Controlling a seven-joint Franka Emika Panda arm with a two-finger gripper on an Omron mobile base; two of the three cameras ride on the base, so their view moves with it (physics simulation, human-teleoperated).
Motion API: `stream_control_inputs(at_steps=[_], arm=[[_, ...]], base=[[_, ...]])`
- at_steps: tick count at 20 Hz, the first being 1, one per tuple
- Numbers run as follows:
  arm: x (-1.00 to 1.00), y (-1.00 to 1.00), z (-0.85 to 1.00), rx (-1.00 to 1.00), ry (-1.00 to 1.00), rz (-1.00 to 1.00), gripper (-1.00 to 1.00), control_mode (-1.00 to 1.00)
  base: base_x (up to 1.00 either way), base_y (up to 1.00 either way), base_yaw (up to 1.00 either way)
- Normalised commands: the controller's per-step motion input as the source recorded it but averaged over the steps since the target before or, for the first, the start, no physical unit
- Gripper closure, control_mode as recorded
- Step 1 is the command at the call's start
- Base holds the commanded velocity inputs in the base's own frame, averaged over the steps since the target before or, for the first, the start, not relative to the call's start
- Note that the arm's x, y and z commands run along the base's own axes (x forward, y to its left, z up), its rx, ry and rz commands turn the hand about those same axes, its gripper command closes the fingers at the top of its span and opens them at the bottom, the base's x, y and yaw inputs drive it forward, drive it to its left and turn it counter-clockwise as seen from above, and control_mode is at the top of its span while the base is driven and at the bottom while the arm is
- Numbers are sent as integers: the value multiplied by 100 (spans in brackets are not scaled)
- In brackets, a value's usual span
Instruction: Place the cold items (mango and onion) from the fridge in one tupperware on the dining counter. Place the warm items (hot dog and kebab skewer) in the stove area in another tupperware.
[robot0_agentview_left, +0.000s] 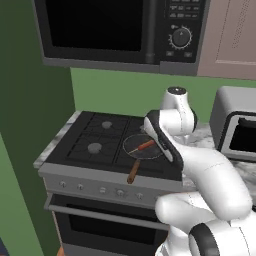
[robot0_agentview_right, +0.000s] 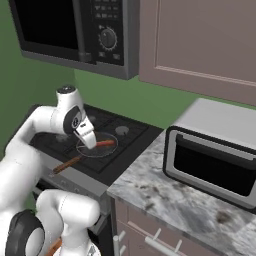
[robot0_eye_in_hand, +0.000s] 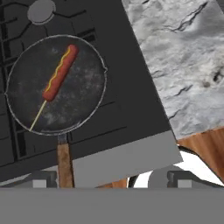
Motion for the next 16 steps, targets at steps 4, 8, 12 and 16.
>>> stream_control_inputs(at_steps=[4,8,12,16], arm=[[62,0,-52,3,26,-13,-100,-100],[69,0,-34,0,15,-7,-100,-100],[67,0,-23,0,1,-4,-100,-100],[56,1,-31,0,0,-3,-100,-100]], base=[[0,0,0],[0,0,0],[0,0,0],[0,0,0]])
